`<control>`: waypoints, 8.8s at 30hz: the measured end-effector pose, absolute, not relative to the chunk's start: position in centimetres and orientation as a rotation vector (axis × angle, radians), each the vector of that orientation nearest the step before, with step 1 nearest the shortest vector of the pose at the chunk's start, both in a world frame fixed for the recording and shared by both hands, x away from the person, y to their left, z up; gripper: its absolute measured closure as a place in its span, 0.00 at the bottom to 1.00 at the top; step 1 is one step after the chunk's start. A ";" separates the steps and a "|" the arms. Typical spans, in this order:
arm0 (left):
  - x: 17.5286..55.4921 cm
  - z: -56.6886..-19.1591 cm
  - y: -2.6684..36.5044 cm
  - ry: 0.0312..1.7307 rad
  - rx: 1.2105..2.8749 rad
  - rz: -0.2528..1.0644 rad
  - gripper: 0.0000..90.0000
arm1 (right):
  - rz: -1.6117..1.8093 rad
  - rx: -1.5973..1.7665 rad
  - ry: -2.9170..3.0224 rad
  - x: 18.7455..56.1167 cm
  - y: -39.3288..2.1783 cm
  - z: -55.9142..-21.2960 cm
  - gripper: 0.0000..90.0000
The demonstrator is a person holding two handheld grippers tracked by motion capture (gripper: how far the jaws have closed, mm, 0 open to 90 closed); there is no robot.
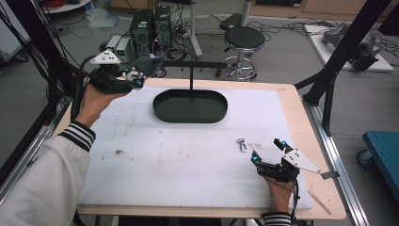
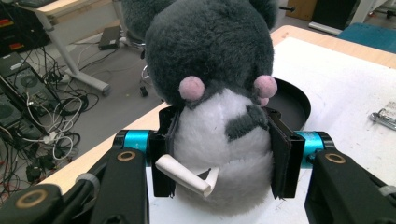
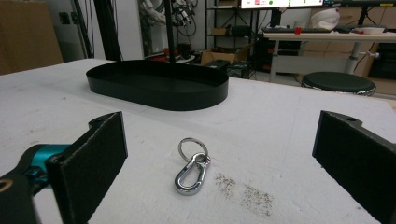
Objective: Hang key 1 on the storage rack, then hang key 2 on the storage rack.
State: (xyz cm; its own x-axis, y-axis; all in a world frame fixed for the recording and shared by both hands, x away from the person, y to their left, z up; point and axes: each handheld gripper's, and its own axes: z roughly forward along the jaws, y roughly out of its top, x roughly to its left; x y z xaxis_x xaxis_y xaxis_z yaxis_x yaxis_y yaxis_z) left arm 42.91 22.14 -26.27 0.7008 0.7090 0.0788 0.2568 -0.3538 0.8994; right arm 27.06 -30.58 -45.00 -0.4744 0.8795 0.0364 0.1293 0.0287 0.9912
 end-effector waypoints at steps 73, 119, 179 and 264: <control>46.1 -32.1 21.8 0.867 1.960 0.601 0.58 | 1.513 1.034 1.668 27.1 -30.7 -45.0 0.03; 47.7 -33.8 22.3 0.931 1.933 0.582 0.49 | 1.508 1.037 1.669 27.1 -30.7 -45.0 0.03; 30.1 -41.8 30.6 0.609 1.493 0.612 0.02 | 1.499 1.022 1.670 27.1 -30.6 -45.0 0.03; 29.9 -44.9 30.5 0.642 1.475 0.602 0.02 | 0.887 0.466 2.773 40.3 -27.4 -38.3 0.06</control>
State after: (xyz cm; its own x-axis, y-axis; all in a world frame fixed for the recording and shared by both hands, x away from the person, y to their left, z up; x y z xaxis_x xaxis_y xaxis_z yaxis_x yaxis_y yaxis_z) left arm 29.86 30.47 -44.86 0.6988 0.7149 -0.0247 0.0210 0.0140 0.9997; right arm 40.33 -27.39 -38.34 -0.9319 0.3524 -0.0860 0.2371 0.7711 0.5909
